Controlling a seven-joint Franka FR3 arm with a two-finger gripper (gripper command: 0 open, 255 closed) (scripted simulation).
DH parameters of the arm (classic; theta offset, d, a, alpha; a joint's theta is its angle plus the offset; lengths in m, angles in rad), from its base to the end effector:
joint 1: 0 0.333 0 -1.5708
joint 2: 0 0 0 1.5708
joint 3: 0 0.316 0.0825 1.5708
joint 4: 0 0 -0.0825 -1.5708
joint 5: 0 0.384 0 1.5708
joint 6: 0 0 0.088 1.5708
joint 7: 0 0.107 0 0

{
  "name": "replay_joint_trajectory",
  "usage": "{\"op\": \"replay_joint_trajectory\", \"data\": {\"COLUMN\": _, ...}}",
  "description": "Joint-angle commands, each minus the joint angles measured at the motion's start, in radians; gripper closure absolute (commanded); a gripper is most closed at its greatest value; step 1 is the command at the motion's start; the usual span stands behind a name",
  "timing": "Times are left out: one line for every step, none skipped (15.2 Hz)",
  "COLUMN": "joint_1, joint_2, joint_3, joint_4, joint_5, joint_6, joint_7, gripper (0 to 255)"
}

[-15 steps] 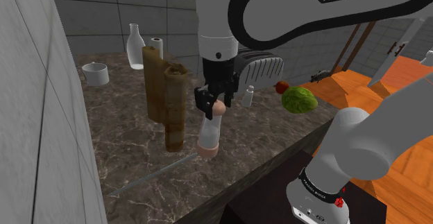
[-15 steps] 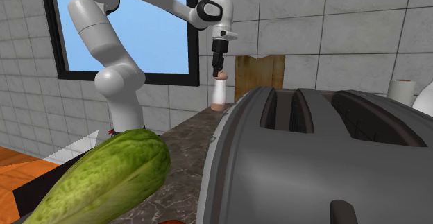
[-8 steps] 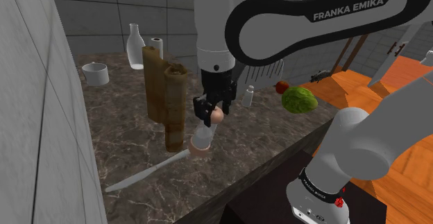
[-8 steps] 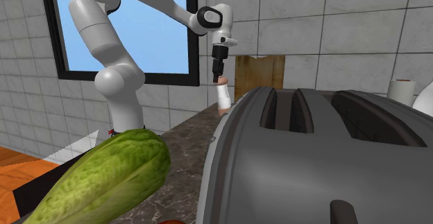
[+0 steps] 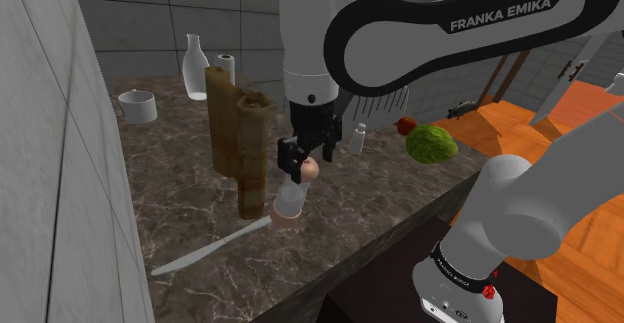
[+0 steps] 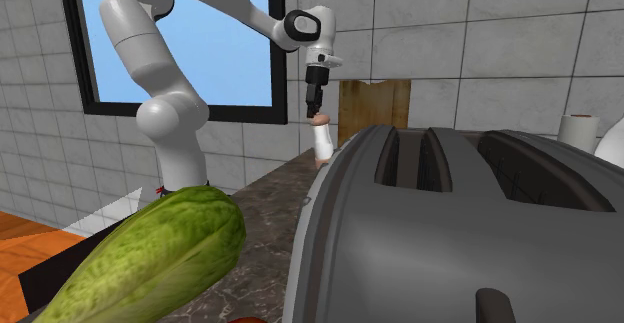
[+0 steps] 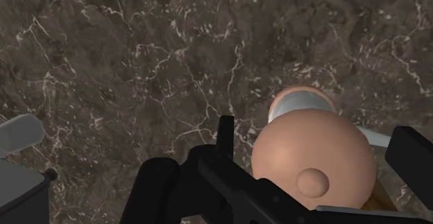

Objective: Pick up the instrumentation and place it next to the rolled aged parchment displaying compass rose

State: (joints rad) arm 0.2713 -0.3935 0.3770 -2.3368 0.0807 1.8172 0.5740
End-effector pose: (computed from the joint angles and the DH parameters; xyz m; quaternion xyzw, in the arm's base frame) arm 0.3267 0.2654 0.4638 0.9967 0.0058 -0.0433 0.0686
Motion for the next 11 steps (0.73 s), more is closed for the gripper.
{"op": "replay_joint_trajectory", "data": {"joint_1": 0.0, "joint_2": 0.0, "joint_3": 0.0, "joint_4": 0.0, "joint_5": 0.0, "joint_6": 0.0, "joint_7": 0.0, "gripper": 0}}
{"op": "replay_joint_trajectory", "data": {"joint_1": 0.0, "joint_2": 0.0, "joint_3": 0.0, "joint_4": 0.0, "joint_5": 0.0, "joint_6": 0.0, "joint_7": 0.0, "gripper": 0}}
{"op": "replay_joint_trajectory", "data": {"joint_1": 0.0, "joint_2": 0.0, "joint_3": 0.0, "joint_4": 0.0, "joint_5": 0.0, "joint_6": 0.0, "joint_7": 0.0, "gripper": 0}}
{"op": "replay_joint_trajectory", "data": {"joint_1": -0.001, "joint_2": -0.001, "joint_3": -0.002, "joint_4": 0.033, "joint_5": -0.001, "joint_6": -0.034, "joint_7": 0.0, "gripper": 0}}
{"op": "replay_joint_trajectory", "data": {"joint_1": -0.002, "joint_2": 0.0, "joint_3": -0.004, "joint_4": 0.067, "joint_5": -0.003, "joint_6": -0.067, "joint_7": 0.001, "gripper": 0}}
{"op": "replay_joint_trajectory", "data": {"joint_1": -0.003, "joint_2": 0.001, "joint_3": -0.005, "joint_4": 0.102, "joint_5": -0.005, "joint_6": -0.1, "joint_7": 0.002, "gripper": 0}}
{"op": "replay_joint_trajectory", "data": {"joint_1": -0.004, "joint_2": 0.004, "joint_3": -0.006, "joint_4": 0.13, "joint_5": -0.007, "joint_6": -0.126, "joint_7": 0.003, "gripper": 0}}
{"op": "replay_joint_trajectory", "data": {"joint_1": -0.004, "joint_2": 0.004, "joint_3": -0.006, "joint_4": 0.13, "joint_5": -0.007, "joint_6": -0.126, "joint_7": 0.003, "gripper": 0}}
{"op": "replay_joint_trajectory", "data": {"joint_1": -0.004, "joint_2": 0.004, "joint_3": -0.006, "joint_4": 0.13, "joint_5": -0.007, "joint_6": -0.126, "joint_7": 0.003, "gripper": 0}}
{"op": "replay_joint_trajectory", "data": {"joint_1": -0.004, "joint_2": 0.004, "joint_3": -0.006, "joint_4": 0.13, "joint_5": -0.007, "joint_6": -0.126, "joint_7": 0.003, "gripper": 0}}
{"op": "replay_joint_trajectory", "data": {"joint_1": -0.004, "joint_2": 0.004, "joint_3": -0.006, "joint_4": 0.13, "joint_5": -0.007, "joint_6": -0.126, "joint_7": 0.003, "gripper": 0}}
